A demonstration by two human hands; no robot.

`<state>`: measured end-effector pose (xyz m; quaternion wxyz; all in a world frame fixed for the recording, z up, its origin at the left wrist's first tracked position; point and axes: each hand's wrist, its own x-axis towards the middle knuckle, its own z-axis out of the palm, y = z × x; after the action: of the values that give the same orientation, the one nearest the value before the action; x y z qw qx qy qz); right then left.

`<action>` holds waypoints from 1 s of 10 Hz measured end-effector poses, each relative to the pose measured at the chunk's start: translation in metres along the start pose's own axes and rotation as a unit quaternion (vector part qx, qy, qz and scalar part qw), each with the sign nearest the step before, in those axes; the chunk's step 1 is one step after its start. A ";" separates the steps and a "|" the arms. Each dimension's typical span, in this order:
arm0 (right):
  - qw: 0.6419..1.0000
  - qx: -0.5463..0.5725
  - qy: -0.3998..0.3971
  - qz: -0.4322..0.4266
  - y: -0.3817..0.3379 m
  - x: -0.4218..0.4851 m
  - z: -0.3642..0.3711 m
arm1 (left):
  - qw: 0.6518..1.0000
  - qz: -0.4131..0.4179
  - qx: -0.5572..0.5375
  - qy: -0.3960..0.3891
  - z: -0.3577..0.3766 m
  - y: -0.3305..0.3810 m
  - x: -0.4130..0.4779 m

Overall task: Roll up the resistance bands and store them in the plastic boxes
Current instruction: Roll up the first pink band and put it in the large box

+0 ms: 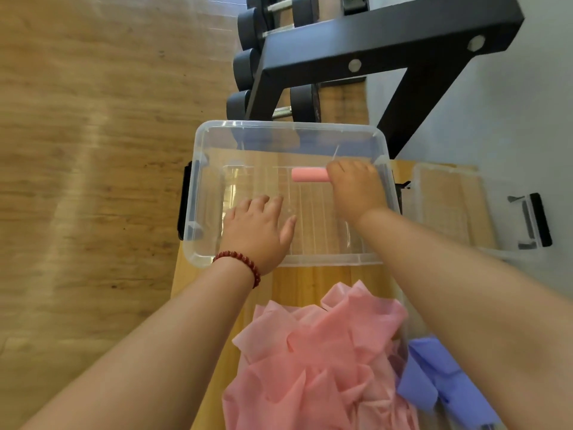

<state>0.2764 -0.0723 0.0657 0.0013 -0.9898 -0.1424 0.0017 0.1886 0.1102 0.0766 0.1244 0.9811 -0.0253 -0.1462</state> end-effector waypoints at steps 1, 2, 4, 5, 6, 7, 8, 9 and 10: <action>1.000 -0.002 -0.009 0.003 0.001 0.009 0.011 | 1.000 0.004 0.000 -0.002 0.000 0.001 -0.001; 1.000 -0.004 -0.025 0.007 0.005 0.015 0.019 | 1.000 -0.001 -0.007 -0.010 0.000 0.001 0.002; 0.997 0.010 -0.078 -0.018 0.008 0.025 0.041 | 1.000 -0.009 -0.011 -0.017 0.003 0.001 0.006; 0.997 -0.003 -0.082 -0.011 0.009 0.026 0.044 | 1.000 -0.014 -0.009 -0.019 0.002 0.002 0.006; 0.997 -0.020 -0.077 -0.016 0.007 0.026 0.045 | 1.000 -0.014 -0.011 -0.019 0.000 0.002 0.005; 0.996 -0.012 -0.083 -0.028 0.005 0.026 0.047 | 1.000 -0.015 -0.012 -0.018 -0.001 0.002 0.004; 0.996 0.033 -0.076 -0.022 0.005 0.027 0.046 | 1.000 -0.016 -0.012 -0.020 -0.001 0.002 0.004; 0.995 0.049 -0.085 -0.018 0.005 0.027 0.046 | 1.000 -0.017 -0.014 -0.019 -0.001 0.002 0.004; 0.995 0.056 -0.085 -0.023 0.005 0.028 0.047 | 1.000 -0.015 -0.016 -0.017 -0.001 0.002 0.003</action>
<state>0.3041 -0.0692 0.0185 0.0448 -0.9808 -0.1649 0.0935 0.1917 0.1083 0.0775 0.1372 0.9766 -0.0105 -0.1654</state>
